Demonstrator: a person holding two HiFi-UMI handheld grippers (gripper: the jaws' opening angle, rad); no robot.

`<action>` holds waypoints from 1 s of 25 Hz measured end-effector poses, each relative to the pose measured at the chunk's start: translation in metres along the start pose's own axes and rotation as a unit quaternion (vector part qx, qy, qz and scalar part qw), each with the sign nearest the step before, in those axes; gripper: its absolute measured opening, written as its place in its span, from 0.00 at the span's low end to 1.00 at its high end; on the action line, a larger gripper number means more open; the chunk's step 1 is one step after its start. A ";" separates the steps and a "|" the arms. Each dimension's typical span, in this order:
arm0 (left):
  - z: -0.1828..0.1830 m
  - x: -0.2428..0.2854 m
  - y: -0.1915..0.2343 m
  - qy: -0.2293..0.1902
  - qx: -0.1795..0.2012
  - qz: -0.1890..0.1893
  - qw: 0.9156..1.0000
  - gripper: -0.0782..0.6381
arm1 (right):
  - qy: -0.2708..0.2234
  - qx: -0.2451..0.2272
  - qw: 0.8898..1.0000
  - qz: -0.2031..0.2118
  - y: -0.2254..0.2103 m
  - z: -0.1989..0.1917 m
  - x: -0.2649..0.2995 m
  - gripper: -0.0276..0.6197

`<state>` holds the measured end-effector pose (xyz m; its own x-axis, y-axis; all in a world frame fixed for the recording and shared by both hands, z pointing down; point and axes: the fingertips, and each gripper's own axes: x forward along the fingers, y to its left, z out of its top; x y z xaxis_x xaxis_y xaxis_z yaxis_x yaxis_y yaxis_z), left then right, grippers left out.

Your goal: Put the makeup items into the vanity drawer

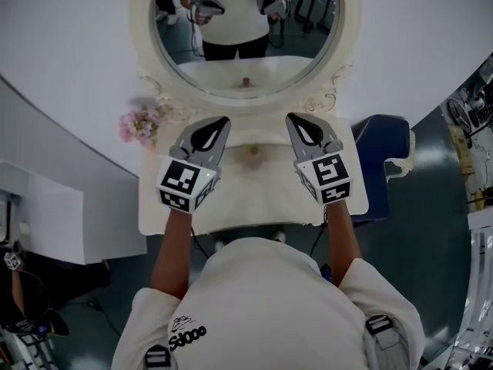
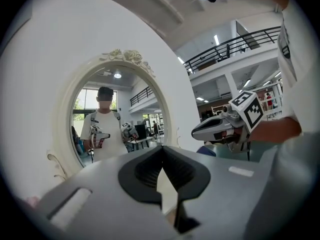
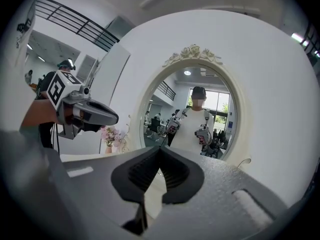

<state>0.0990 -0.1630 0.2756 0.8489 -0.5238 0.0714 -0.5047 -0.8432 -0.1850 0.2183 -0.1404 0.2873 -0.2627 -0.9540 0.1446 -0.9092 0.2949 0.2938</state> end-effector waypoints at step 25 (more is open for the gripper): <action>0.011 -0.010 -0.004 -0.006 0.008 -0.010 1.000 0.13 | -0.020 -0.007 1.000 -0.007 0.008 0.023 -0.011 0.05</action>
<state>0.0940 -0.1527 0.2647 0.8603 -0.5057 0.0641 -0.4856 -0.8513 -0.1987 0.2064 -0.1288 0.2660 -0.2630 -0.9593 0.1025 -0.9084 0.2820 0.3086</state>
